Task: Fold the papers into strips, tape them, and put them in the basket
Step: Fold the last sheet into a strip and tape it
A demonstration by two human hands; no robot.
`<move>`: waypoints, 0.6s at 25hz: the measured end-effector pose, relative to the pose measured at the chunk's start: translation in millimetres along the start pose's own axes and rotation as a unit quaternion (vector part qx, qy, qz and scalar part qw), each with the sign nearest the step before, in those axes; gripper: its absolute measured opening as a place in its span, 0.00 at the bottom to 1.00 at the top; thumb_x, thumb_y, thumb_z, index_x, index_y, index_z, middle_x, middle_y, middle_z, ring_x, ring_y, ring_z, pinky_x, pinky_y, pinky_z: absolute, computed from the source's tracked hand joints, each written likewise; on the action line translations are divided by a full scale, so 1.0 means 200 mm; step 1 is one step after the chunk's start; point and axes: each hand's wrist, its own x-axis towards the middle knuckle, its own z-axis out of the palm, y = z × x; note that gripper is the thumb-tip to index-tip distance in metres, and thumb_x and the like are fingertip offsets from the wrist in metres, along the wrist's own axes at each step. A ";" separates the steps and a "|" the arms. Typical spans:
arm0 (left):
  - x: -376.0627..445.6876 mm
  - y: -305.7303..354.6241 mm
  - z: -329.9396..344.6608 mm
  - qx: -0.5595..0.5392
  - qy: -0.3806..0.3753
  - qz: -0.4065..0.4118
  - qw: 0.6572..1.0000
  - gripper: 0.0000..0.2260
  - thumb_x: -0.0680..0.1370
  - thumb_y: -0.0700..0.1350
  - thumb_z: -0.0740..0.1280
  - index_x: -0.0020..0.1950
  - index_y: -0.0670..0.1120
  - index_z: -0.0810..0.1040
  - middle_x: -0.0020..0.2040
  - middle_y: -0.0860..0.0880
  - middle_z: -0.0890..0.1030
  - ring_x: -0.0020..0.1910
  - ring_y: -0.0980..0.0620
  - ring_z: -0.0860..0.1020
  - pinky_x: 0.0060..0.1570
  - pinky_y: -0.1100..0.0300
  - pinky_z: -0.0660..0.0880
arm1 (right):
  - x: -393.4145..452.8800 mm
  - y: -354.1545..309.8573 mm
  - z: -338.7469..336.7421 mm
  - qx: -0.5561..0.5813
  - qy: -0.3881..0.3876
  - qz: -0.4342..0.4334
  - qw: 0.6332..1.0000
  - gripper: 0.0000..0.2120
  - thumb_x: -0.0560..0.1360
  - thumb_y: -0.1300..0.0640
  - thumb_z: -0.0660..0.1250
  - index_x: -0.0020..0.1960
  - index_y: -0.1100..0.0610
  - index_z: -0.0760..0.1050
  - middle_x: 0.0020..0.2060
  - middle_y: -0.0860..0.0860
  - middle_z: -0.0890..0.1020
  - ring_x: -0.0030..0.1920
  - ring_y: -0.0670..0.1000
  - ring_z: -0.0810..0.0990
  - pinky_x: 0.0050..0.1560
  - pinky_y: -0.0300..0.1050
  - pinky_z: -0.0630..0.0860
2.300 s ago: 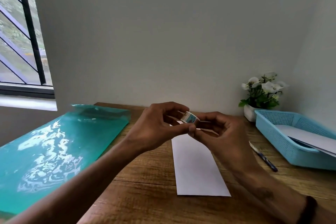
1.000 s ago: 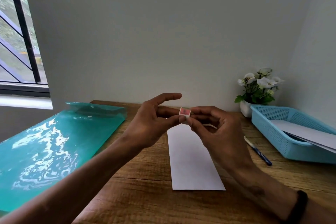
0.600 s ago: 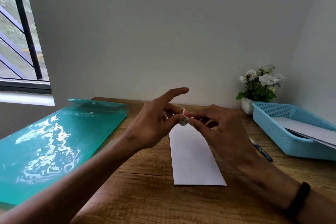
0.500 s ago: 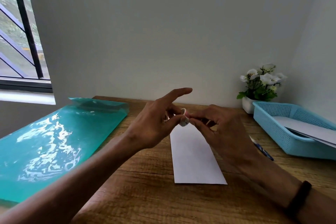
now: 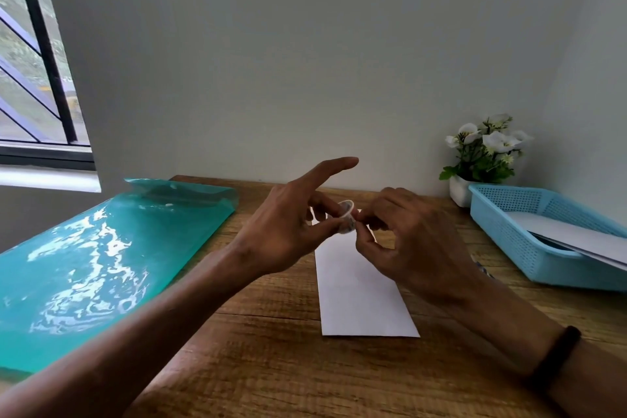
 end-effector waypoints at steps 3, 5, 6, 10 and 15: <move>0.00 0.00 0.01 0.006 0.001 0.000 1.000 0.33 0.79 0.50 0.75 0.80 0.60 0.63 0.48 0.60 0.88 0.46 0.60 0.84 0.49 0.58 0.79 | 0.00 0.00 0.01 0.039 0.014 0.046 0.998 0.08 0.72 0.53 0.72 0.45 0.58 0.81 0.36 0.51 0.82 0.33 0.49 0.78 0.32 0.49 0.82; 0.00 -0.01 0.01 0.009 -0.003 0.003 1.000 0.33 0.79 0.51 0.75 0.80 0.60 0.63 0.48 0.60 0.88 0.47 0.59 0.84 0.49 0.58 0.79 | -0.01 -0.01 0.01 0.067 0.017 0.084 0.994 0.09 0.72 0.51 0.72 0.45 0.58 0.81 0.36 0.51 0.82 0.33 0.49 0.78 0.33 0.49 0.83; 0.00 -0.02 0.01 0.009 -0.004 0.004 1.000 0.33 0.79 0.51 0.75 0.81 0.59 0.63 0.48 0.59 0.88 0.47 0.59 0.84 0.49 0.57 0.79 | -0.01 -0.02 0.01 0.080 0.019 0.099 0.992 0.10 0.72 0.51 0.72 0.45 0.58 0.81 0.36 0.50 0.81 0.33 0.49 0.78 0.33 0.48 0.82; 0.00 -0.03 0.01 0.012 0.000 0.008 1.000 0.33 0.79 0.51 0.74 0.81 0.58 0.64 0.49 0.57 0.88 0.47 0.60 0.84 0.51 0.59 0.79 | -0.01 -0.02 0.00 0.120 0.029 0.144 0.982 0.08 0.73 0.51 0.74 0.45 0.55 0.80 0.37 0.47 0.81 0.35 0.46 0.79 0.35 0.42 0.81; 0.00 -0.04 -0.01 0.012 0.002 0.008 1.000 0.32 0.79 0.52 0.73 0.80 0.58 0.64 0.51 0.57 0.88 0.48 0.60 0.83 0.51 0.64 0.79 | -0.01 -0.02 -0.01 0.174 0.048 0.219 0.959 0.05 0.75 0.54 0.76 0.46 0.53 0.80 0.38 0.44 0.82 0.37 0.45 0.81 0.37 0.33 0.80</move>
